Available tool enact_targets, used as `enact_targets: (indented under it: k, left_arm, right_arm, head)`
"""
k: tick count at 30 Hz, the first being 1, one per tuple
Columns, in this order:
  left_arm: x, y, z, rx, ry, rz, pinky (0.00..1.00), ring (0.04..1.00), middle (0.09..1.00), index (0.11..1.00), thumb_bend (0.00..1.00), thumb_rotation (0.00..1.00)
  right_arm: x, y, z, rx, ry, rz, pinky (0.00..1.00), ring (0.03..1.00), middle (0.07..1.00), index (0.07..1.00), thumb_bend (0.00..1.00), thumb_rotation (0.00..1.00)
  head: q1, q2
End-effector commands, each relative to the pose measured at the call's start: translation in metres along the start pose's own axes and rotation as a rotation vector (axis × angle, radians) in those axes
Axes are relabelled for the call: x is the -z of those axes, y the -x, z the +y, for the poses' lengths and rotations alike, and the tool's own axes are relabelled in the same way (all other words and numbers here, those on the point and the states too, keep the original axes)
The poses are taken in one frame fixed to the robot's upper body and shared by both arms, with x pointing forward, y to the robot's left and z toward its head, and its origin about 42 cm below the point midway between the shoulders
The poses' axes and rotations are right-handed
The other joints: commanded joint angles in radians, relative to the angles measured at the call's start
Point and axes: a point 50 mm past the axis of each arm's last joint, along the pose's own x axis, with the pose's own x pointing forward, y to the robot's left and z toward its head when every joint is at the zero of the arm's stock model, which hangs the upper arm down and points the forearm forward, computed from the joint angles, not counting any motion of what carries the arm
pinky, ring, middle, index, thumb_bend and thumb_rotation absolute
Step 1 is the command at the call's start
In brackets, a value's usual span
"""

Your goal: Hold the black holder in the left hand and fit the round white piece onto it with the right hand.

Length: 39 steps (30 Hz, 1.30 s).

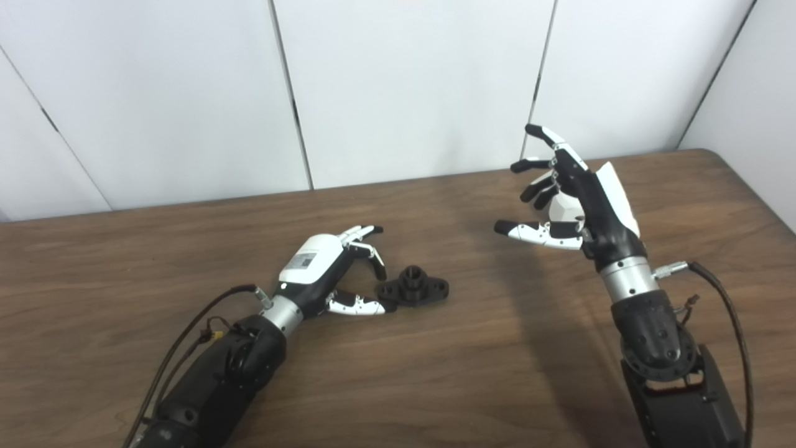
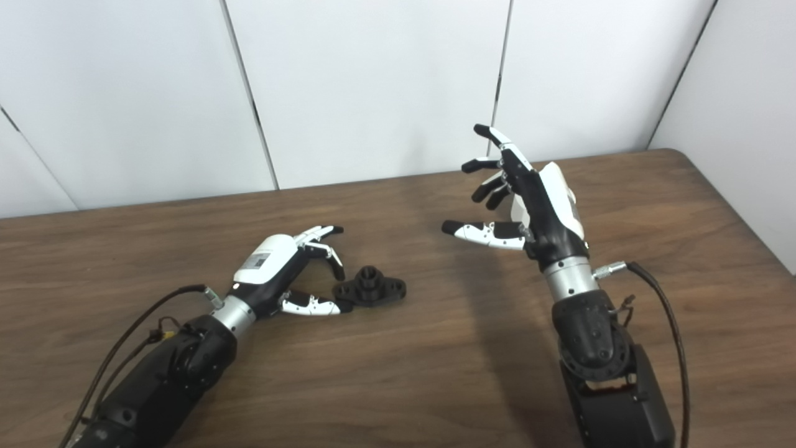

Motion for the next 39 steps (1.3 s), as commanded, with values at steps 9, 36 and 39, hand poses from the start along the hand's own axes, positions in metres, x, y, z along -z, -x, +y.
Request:
enact_targets:
  k: [9, 36, 39]
  left_arm:
    - [0.0136, 0.0283, -0.0453, 0.202, -0.020, 0.099, 0.85, 0.952, 0.944, 0.545, 0.80, 0.18]
    - [0.0080, 0.0247, -0.0513, 0.165, -0.009, 0.073, 0.85, 0.954, 0.956, 0.662, 1.00, 0.32]
    - [0.0078, 0.0232, -0.0535, 0.142, -0.002, 0.069, 0.85, 0.953, 0.956, 0.665, 1.00, 0.32]
  right_arm:
    - [-0.0150, -0.0138, -0.0084, 0.039, -0.001, -0.073, 0.39, 0.501, 0.686, 0.903, 0.59, 0.17]
    - [-0.0150, -0.0171, -0.0098, 0.035, 0.004, -0.078, 0.39, 0.503, 0.690, 0.905, 0.60, 0.17]
    - [-0.0148, -0.0174, -0.0092, 0.033, 0.005, -0.079, 0.40, 0.513, 0.694, 0.906, 0.59, 0.18]
  head:
    - [0.004, 0.002]
    - [0.014, 0.006]
    - [0.015, 0.004]
